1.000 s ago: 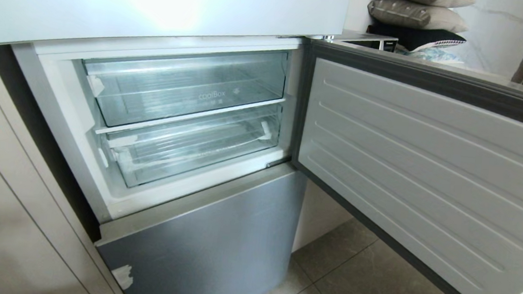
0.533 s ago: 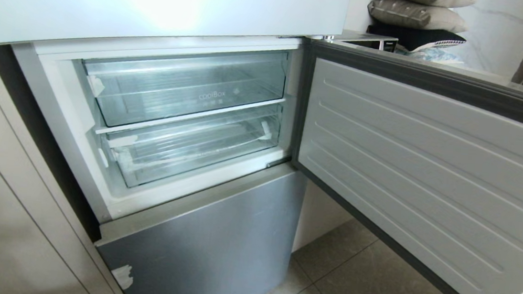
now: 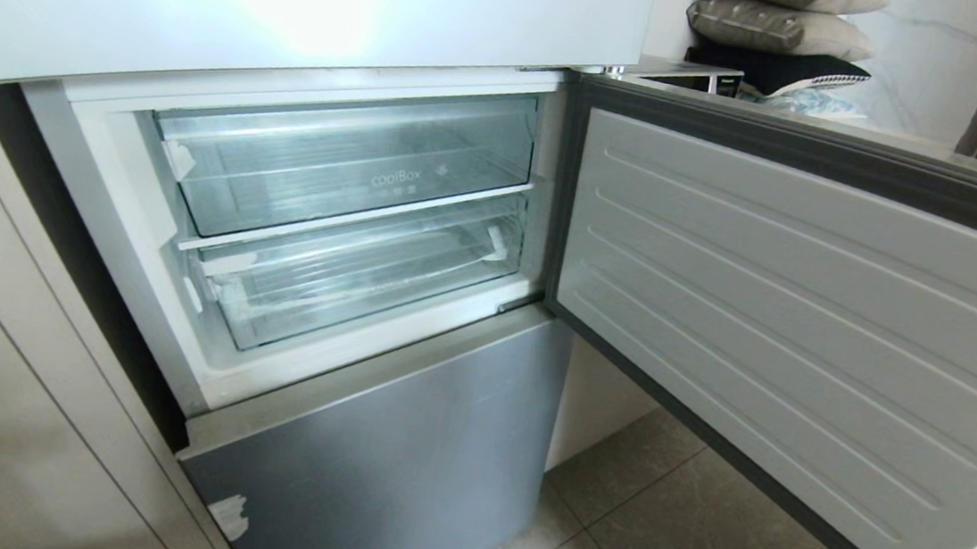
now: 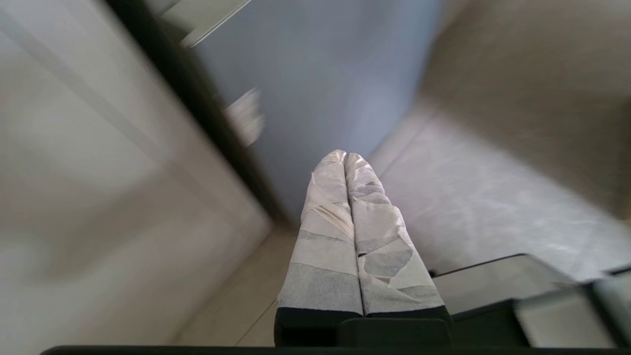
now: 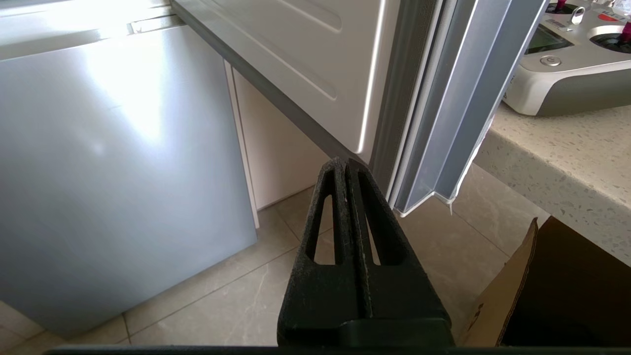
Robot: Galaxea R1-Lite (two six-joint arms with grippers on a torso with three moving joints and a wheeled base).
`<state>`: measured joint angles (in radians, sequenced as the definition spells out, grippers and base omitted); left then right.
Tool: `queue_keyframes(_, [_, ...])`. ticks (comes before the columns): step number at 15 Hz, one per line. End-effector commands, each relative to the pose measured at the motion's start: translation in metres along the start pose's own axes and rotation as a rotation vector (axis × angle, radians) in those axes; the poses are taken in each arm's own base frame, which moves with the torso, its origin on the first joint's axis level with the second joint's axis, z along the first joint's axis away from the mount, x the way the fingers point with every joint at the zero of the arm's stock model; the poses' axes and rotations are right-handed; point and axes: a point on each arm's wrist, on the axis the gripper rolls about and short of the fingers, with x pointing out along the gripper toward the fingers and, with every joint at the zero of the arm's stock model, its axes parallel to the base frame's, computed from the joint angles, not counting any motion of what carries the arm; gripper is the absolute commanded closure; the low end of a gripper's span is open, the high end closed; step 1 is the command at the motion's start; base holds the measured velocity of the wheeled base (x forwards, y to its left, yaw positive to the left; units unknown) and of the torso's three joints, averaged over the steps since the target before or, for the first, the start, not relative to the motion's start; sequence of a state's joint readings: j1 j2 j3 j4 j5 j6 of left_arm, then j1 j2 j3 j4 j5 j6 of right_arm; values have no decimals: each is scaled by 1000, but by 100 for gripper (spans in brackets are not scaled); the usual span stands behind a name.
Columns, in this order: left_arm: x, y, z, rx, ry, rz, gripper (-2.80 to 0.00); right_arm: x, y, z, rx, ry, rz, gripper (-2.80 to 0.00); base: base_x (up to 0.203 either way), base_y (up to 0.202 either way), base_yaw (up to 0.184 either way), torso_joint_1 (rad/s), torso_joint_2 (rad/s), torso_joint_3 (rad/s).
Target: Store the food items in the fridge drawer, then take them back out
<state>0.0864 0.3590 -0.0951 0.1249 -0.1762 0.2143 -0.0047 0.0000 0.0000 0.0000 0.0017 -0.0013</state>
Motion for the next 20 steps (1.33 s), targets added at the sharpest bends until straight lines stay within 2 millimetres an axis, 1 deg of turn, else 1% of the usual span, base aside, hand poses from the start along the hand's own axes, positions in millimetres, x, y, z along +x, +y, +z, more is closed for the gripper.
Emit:
queue_keyframes(1, [5,2,-4,1,69,53,0,0,0,0,0,0,1,0,0,0,0,0,0,0])
queue_keyframes(2, [5,1,-9,7,81,95,0,0,0,0,0,0,1,0,0,0,0,0,0,0])
queue_keyframes(3, [3,1,-10,9,69,102,0,0,0,0,0,-2,0,0,0,0,0,0,0,0])
queue_keyframes(6, [-3,-1,-14,26,-30,104,0,0,0,0,0,-2,1,0,0,0,0,0,0,0])
queue_keyframes(13, [-1,-1,-17,-19,-22,106,0,0,0,0,0,-1,1,0,0,0,0,0,0,0])
queue_keyframes(15, [-1,0,-17,-68,-20,144,0,0,0,0,0,0,0,0,0,0,0,0,0,0])
queue_keyframes(17, [-1,0,-17,-73,-15,146,0,0,0,0,0,0,0,0,0,0,0,0,0,0])
queue_keyframes(20, [-1,0,-16,-109,2,240,0,0,0,0,-2,-1,0,0,0,0,0,0,0,0])
